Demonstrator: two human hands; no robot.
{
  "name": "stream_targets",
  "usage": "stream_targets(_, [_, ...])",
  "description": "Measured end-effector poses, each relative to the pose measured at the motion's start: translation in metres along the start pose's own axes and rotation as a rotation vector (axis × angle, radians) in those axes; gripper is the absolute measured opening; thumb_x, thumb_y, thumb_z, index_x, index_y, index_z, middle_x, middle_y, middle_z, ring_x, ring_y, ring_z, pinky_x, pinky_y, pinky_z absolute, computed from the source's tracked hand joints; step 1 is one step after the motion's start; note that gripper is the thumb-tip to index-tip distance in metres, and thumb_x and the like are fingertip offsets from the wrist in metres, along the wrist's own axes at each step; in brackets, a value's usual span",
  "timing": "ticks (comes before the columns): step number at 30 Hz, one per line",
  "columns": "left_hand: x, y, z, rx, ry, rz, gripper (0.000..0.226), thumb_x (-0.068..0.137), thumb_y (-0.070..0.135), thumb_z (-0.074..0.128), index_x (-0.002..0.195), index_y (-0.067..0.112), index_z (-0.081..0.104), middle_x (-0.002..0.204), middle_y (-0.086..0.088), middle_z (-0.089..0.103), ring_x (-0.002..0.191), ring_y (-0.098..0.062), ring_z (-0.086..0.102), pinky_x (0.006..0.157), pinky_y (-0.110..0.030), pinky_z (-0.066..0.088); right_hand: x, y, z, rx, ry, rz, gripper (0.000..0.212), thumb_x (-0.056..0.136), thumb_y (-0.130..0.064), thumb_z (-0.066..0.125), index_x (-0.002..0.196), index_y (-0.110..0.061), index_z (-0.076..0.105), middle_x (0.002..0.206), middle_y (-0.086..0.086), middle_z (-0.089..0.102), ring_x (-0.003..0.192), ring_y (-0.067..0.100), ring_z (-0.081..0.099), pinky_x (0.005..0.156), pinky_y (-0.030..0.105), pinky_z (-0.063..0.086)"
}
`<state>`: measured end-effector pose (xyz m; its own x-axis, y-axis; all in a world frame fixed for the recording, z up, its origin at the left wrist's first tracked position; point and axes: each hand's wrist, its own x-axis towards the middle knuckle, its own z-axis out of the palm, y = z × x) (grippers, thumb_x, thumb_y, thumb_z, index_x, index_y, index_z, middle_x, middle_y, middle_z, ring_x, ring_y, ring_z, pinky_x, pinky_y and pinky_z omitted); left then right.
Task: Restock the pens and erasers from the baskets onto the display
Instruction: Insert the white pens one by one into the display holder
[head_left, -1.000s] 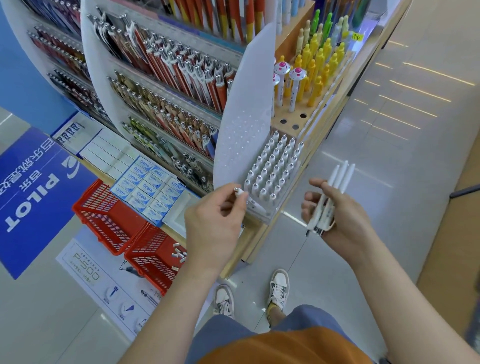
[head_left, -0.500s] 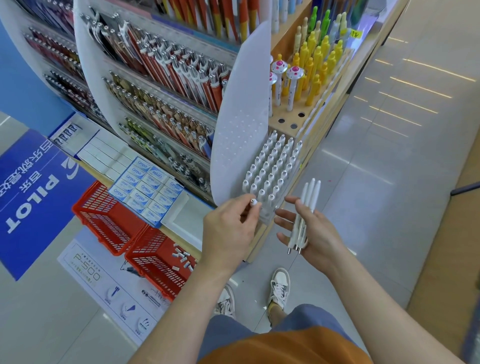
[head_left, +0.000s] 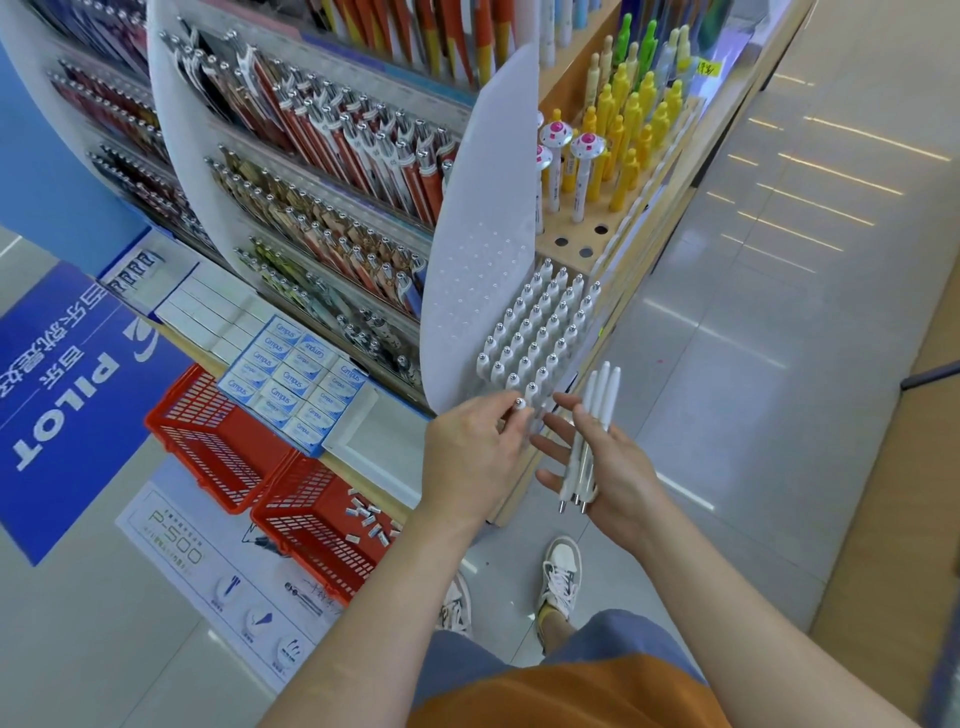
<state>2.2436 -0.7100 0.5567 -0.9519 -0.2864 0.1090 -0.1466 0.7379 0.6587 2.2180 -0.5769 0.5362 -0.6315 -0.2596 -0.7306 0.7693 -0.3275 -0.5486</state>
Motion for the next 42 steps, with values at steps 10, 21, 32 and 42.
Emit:
stream_targets(10, [-0.008,0.024,-0.025,-0.065,-0.031,-0.034,0.033,0.086,0.039,0.064,0.115,0.025,0.065,0.090,0.013,0.061,0.068,-0.005,0.050,0.068,-0.019,0.046,-0.024,-0.031,-0.004,-0.111,-0.303,-0.020,0.032,0.097,-0.032,0.046,0.097,-0.009,0.068,0.061,0.007,0.046,0.048,0.017,0.038,0.041,0.022,0.028])
stream_targets(21, [0.012,0.045,-0.064,-0.766,0.047,-0.358,0.009,0.089,0.015,0.062,0.084,0.012,0.069,0.056,0.000,0.056,0.051,-0.009,0.053,0.050,-0.019,0.047,-0.038,-0.043,-0.001,-0.320,-0.543,0.022,0.029,0.093,-0.028,0.054,0.100,-0.002,0.065,0.060,0.011,0.049,0.041,0.016,0.042,0.038,0.020,0.030])
stream_targets(32, [-0.019,0.030,-0.083,-0.597,-0.281,-0.454,0.011,0.076,0.000,0.075,0.080,0.008,0.068,0.068,-0.010,0.071,0.057,-0.017,0.066,0.060,-0.028,0.055,-0.026,-0.043,0.014,0.169,-0.399,-0.147,0.060,0.045,-0.029,0.095,0.090,-0.005,0.062,0.072,0.002,0.061,0.048,0.005,0.037,0.033,0.012,0.027])
stream_targets(42, [0.002,0.037,-0.080,-0.425,-0.214,-0.260,0.025,0.072,0.043,0.074,0.086,0.023,0.072,0.070,-0.008,0.068,0.066,-0.031,0.062,0.058,-0.044,0.057,-0.040,-0.048,0.039,-0.597,-0.399,-0.344,0.023,0.063,-0.010,0.084,0.069,-0.005,0.062,0.055,0.000,0.050,0.049,0.008,0.042,0.047,0.016,0.036])
